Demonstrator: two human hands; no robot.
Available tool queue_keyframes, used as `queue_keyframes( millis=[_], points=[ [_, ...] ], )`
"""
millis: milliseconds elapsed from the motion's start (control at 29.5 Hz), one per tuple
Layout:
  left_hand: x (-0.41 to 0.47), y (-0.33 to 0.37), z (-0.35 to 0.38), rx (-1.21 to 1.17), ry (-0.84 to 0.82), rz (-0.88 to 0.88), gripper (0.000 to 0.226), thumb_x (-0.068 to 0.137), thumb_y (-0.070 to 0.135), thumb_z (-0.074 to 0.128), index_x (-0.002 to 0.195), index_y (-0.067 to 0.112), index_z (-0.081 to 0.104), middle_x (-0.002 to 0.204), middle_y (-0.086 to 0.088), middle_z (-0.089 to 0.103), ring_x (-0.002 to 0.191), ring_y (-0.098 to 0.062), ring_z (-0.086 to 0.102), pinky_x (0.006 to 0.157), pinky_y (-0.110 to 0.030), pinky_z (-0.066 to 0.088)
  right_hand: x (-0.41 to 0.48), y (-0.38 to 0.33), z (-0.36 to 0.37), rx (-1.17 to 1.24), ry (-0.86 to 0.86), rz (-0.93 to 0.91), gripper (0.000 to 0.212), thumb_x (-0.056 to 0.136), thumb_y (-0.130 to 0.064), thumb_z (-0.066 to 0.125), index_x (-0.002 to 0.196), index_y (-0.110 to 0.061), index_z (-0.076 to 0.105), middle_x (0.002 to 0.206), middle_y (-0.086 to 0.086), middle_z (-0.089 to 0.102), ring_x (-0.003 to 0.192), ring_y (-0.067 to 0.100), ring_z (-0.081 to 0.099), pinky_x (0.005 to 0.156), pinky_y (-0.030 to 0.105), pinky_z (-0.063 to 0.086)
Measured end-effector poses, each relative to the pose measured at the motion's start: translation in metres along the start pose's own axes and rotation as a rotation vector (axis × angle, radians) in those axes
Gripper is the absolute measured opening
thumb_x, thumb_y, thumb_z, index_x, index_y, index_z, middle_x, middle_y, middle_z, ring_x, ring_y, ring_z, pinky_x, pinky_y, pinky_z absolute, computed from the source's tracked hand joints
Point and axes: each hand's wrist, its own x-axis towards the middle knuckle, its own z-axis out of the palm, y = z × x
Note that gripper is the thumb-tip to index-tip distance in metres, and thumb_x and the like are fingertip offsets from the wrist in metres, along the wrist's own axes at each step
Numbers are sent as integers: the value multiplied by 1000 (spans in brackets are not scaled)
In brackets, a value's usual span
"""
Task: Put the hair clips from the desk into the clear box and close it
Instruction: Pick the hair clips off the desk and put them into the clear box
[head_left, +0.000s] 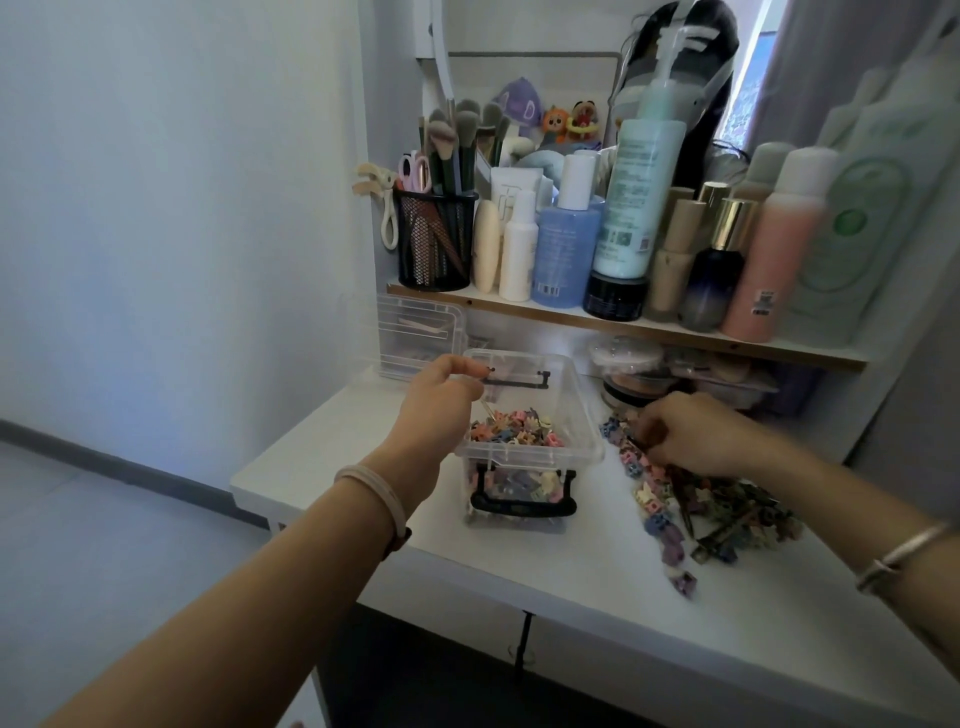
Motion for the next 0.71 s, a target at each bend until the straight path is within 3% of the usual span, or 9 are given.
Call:
queue_keyframes(
  millis=[169,305,406,508,610,711],
  points=[
    [0,1,-1,20,-3,-6,17,93,5,40,94,16,53,80,2,50,64,-13,42,56,-23,35,3,-6,2,53,-7,3,25,82,-9,60,106,-12,69,109,10,68,100,22,62,90,32,50],
    [-1,2,-1,23,-3,-6,18,93,5,40,90,17,53,79,1,49,63,-13,41,55,-22,35,3,-9,6,105,-21,-7,19,83,-9,63,100,-7,69,93,5,66,84,16,59,77,27,48],
    [-1,1,-1,31,-3,0,17,94,5,39,95,15,53,78,2,47,63,-12,40,55,-22,35,3,-10,5,106,-18,-9,18,81,-6,64,98,-7,68,93,6,65,85,17,57,76,26,46],
    [-2,1,-2,32,-1,3,17,94,5,39,96,15,53,78,1,48,62,-13,40,55,-22,35,4,-8,6,113,22,2,16,80,-6,66,93,-14,67,100,8,67,91,20,59,77,26,45],
    [-2,1,-1,36,0,5,17,94,6,39,96,15,53,78,1,48,60,-12,39,53,-21,33,3,-7,5,124,55,-3,23,79,-6,69,101,-12,69,104,8,68,89,16,57,76,24,42],
    [-2,1,-1,32,-4,7,17,93,5,39,96,15,53,79,2,49,61,-11,40,52,-21,33,3,-13,-13,233,201,-14,24,76,-8,74,100,-8,71,92,5,67,84,12,54,75,20,38]
  ],
)
